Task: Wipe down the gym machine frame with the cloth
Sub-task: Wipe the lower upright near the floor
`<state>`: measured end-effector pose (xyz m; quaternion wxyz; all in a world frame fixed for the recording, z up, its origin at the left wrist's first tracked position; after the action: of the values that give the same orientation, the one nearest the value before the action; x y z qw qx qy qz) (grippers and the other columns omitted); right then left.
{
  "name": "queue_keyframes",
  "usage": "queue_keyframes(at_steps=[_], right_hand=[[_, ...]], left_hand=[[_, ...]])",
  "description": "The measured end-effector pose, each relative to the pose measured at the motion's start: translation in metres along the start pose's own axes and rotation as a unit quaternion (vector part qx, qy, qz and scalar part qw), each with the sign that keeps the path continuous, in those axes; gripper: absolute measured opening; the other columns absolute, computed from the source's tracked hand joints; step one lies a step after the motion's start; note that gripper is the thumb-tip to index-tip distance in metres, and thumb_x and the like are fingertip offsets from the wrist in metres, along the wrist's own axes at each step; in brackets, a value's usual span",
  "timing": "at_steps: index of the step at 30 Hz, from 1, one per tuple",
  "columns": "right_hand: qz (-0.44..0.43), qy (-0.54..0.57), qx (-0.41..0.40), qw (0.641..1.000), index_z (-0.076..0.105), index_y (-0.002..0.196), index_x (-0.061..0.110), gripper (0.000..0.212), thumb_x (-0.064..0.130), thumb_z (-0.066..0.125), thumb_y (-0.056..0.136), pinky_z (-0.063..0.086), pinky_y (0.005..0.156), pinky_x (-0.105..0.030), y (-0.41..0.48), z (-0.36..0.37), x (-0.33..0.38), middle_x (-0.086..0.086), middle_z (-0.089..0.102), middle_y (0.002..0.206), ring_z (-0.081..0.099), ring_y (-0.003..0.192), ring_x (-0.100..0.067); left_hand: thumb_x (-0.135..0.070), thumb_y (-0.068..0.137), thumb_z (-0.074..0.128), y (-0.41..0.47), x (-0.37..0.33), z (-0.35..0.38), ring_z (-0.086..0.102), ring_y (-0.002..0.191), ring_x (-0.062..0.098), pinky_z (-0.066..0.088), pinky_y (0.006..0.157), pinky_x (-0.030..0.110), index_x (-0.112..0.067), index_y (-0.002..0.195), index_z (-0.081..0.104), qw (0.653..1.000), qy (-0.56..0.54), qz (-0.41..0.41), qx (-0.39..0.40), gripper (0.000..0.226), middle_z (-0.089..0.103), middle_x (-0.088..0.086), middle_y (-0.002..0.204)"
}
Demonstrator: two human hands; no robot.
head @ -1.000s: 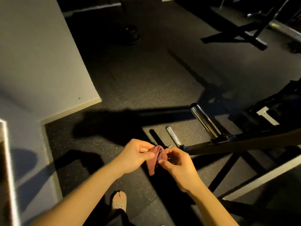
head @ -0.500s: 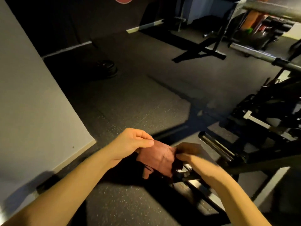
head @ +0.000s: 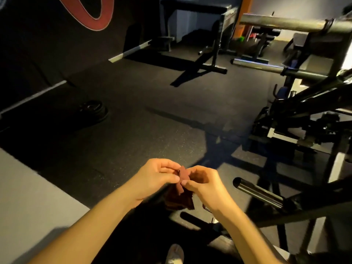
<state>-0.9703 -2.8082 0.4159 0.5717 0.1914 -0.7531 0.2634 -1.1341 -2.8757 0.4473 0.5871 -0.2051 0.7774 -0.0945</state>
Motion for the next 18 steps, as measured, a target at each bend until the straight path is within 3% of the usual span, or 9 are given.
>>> queue_keyframes(at_steps=[3, 5, 7, 10, 13, 16, 18], right_hand=[[0.038, 0.023, 0.087, 0.995, 0.072, 0.106, -0.006, 0.015, 0.0, 0.061, 0.098, 0.055, 0.084, -0.038, 0.045, 0.002, 0.006, -0.012, 0.072, 0.092, 0.067, 0.087, -0.029], [0.051, 0.007, 0.107, 0.993, 0.075, 0.1, -0.003, 0.019, 0.0, 0.056, 0.1, 0.057, 0.085, -0.043, 0.069, 0.0, 0.008, -0.017, 0.072, 0.09, 0.066, 0.087, -0.038], [0.075, 0.028, 0.104, 0.991, 0.075, 0.094, -0.002, 0.024, -0.003, 0.051, 0.099, 0.058, 0.088, -0.047, 0.093, -0.003, 0.01, -0.019, 0.072, 0.09, 0.069, 0.089, -0.033], [0.143, 0.117, 0.111, 0.977, 0.073, 0.104, -0.004, 0.024, 0.006, 0.052, 0.101, 0.057, 0.08, -0.036, 0.124, -0.01, 0.011, -0.015, 0.073, 0.094, 0.07, 0.093, -0.028], [0.15, 0.147, 0.069, 0.975, 0.075, 0.107, 0.002, 0.028, 0.027, 0.066, 0.098, 0.056, 0.081, -0.033, 0.141, -0.023, 0.011, -0.014, 0.076, 0.103, 0.072, 0.1, -0.031], [0.145, 0.18, -0.013, 0.973, 0.078, 0.096, 0.005, 0.019, 0.011, 0.06, 0.1, 0.058, 0.081, -0.037, 0.154, -0.04, 0.007, -0.017, 0.076, 0.098, 0.074, 0.093, -0.032], [0.15, 0.198, -0.062, 0.967, 0.079, 0.088, 0.006, 0.025, 0.005, 0.056, 0.098, 0.058, 0.081, -0.039, 0.162, -0.052, 0.005, -0.018, 0.076, 0.095, 0.074, 0.09, -0.031]], left_hand=[[-0.017, 0.085, 0.081, 0.035, 0.001, -0.018, 0.072, 0.09, -0.001, 0.048, 0.077, 0.015, -0.024, 0.106, 0.075, 0.999, 0.025, -0.009, -0.045, 0.023, 0.078, -0.009, 0.094], [-0.022, 0.081, 0.085, 0.056, -0.002, -0.027, 0.074, 0.082, 0.004, 0.049, 0.076, 0.018, -0.019, 0.1, 0.074, 0.998, 0.024, -0.013, -0.053, 0.022, 0.078, -0.004, 0.086], [-0.03, 0.077, 0.088, 0.081, -0.005, -0.036, 0.073, 0.077, 0.007, 0.052, 0.075, 0.023, -0.019, 0.094, 0.072, 0.998, 0.034, -0.012, -0.051, 0.026, 0.077, -0.003, 0.081], [-0.038, 0.076, 0.088, 0.119, -0.016, -0.048, 0.073, 0.078, 0.011, 0.058, 0.074, 0.029, -0.022, 0.089, 0.072, 0.994, 0.092, -0.012, -0.058, 0.026, 0.076, -0.004, 0.078], [-0.033, 0.078, 0.088, 0.152, -0.031, -0.05, 0.074, 0.08, 0.019, 0.058, 0.075, 0.032, -0.018, 0.088, 0.074, 0.995, 0.09, 0.004, -0.034, 0.023, 0.076, 0.002, 0.077], [-0.028, 0.086, 0.081, 0.186, -0.051, -0.047, 0.071, 0.075, 0.005, 0.052, 0.065, 0.014, -0.018, 0.09, 0.077, 0.995, 0.094, 0.034, 0.03, 0.012, 0.077, -0.002, 0.081], [-0.021, 0.089, 0.078, 0.208, -0.061, -0.041, 0.071, 0.082, 0.003, 0.05, 0.07, 0.012, -0.02, 0.092, 0.08, 0.987, 0.109, 0.073, 0.091, 0.004, 0.077, -0.006, 0.087]])
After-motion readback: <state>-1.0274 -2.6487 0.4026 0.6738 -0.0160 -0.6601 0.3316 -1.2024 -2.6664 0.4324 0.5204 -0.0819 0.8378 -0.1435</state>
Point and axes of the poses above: each hand's wrist, its own y-axis towards the middle knuckle, its own z-axis out of the palm, x = y × z, the point moved 3 cm from there along y, towards the middle knuckle
